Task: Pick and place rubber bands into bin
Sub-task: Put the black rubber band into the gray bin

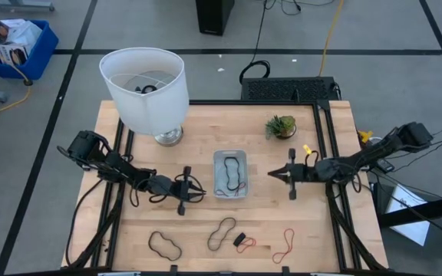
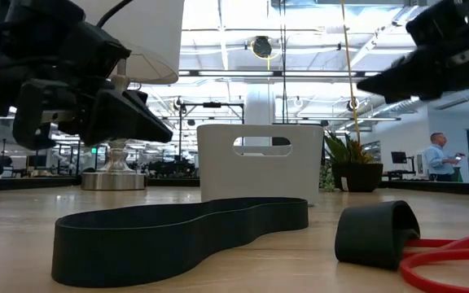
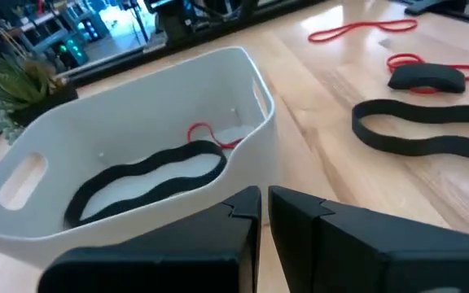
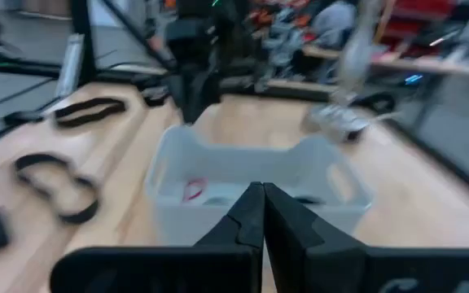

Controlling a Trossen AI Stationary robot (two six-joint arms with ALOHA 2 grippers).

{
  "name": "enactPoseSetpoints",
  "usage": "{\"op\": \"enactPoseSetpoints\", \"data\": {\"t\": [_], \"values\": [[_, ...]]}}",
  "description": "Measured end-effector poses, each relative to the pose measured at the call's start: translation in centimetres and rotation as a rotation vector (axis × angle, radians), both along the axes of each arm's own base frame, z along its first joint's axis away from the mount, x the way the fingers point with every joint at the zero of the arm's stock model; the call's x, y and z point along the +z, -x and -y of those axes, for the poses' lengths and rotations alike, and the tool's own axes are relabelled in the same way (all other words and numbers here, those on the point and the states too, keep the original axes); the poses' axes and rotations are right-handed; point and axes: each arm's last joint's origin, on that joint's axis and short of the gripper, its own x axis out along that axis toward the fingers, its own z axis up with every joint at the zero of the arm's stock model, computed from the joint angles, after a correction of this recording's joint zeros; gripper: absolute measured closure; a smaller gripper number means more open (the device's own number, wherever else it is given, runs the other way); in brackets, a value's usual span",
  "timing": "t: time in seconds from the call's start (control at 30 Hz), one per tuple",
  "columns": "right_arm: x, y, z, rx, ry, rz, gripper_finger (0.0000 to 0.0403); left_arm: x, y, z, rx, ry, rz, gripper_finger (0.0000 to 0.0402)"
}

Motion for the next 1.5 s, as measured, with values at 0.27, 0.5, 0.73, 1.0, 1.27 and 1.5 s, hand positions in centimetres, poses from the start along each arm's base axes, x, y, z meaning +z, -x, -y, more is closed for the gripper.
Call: {"op": "enactPoseSetpoints", "data": {"t": [0.27,0.5,0.73,1.0,1.27,1.5], "values": [[-1.1,0.4,0.5,0.107,-0.073,-0.031,0.0402,3.4,-1.5,3.4,0.003,-0.026,-0.29,0.0366],[-0.4,0.2,1.4,0.071,-0.107,0.054,0.0403,10.6,0.0,8.0,-0.171,-0.058,-0.249,0.0366],[-0.4,0.2,1.7,0.049,-0.133,0.057,0.0403,11.4,3.7,9.4,-0.039,0.028,-0.498,0.0366],[-0.4,0.2,1.7,0.046,-0.144,0.06,0.0403,9.3,5.4,10.7,-0.004,0.203,-0.772,0.0366],[-0.4,0.2,1.7,0.041,-0.169,0.058,0.0403,8.0,6.6,12.5,-0.003,0.233,-0.853,0.0321],[-0.4,0.2,1.7,0.04,-0.169,0.057,0.0403,7.3,6.7,13.2,0.008,0.234,-0.853,0.0212]]}}
